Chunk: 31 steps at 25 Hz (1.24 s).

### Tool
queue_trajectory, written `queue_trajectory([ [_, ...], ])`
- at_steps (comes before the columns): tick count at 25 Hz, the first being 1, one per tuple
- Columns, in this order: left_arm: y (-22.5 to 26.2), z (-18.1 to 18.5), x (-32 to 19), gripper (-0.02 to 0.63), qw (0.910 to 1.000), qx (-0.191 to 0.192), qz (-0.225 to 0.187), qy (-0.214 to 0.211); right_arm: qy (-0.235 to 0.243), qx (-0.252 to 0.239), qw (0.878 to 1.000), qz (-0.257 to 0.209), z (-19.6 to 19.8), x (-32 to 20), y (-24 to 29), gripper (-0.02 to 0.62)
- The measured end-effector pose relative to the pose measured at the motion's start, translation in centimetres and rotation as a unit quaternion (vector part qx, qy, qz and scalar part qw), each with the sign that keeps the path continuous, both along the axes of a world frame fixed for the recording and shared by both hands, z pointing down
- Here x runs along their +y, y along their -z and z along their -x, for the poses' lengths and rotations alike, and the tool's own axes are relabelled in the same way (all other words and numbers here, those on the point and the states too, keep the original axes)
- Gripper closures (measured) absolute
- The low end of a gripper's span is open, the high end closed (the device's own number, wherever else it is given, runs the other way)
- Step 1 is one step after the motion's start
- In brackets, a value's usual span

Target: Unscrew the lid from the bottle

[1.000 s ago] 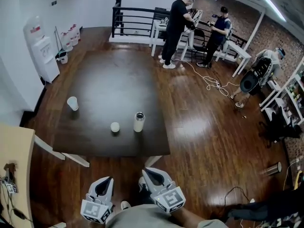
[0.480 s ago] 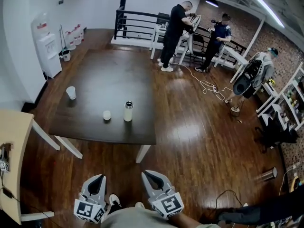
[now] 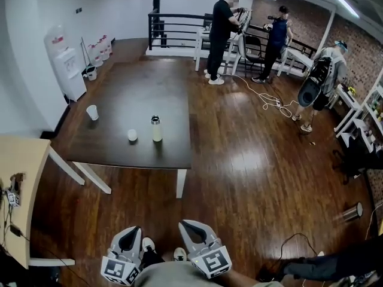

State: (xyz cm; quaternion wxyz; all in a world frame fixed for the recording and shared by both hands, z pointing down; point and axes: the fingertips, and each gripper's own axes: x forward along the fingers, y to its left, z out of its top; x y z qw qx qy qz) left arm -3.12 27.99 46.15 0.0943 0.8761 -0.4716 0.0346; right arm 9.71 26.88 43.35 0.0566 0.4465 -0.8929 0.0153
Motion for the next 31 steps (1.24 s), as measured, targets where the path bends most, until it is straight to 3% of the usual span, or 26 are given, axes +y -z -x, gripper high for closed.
queue_trajectory([
  [7,0.6,-1.5,1.6,0.604,0.9997,-0.011,-0.016,-0.011,0.003,-0.008,1.000,0.020,-0.1,1.6,-0.9,0.597],
  [14,1.6,-3.0,2.9,0.604,0.9996,-0.009,-0.022,-0.012,0.019,-0.007,1.000,0.008,-0.6,2.4,0.4,0.597],
  [24,2.6,-3.1,4.2,0.604,0.9995,-0.009,-0.027,0.017,0.038,-0.014,0.999,0.006,-0.7,2.9,1.7,0.597],
  [31,1.0,-4.9,3.0,0.604,0.9997,0.002,-0.026,-0.002,0.015,0.013,1.000,0.016,-2.9,1.7,-0.3,0.597],
])
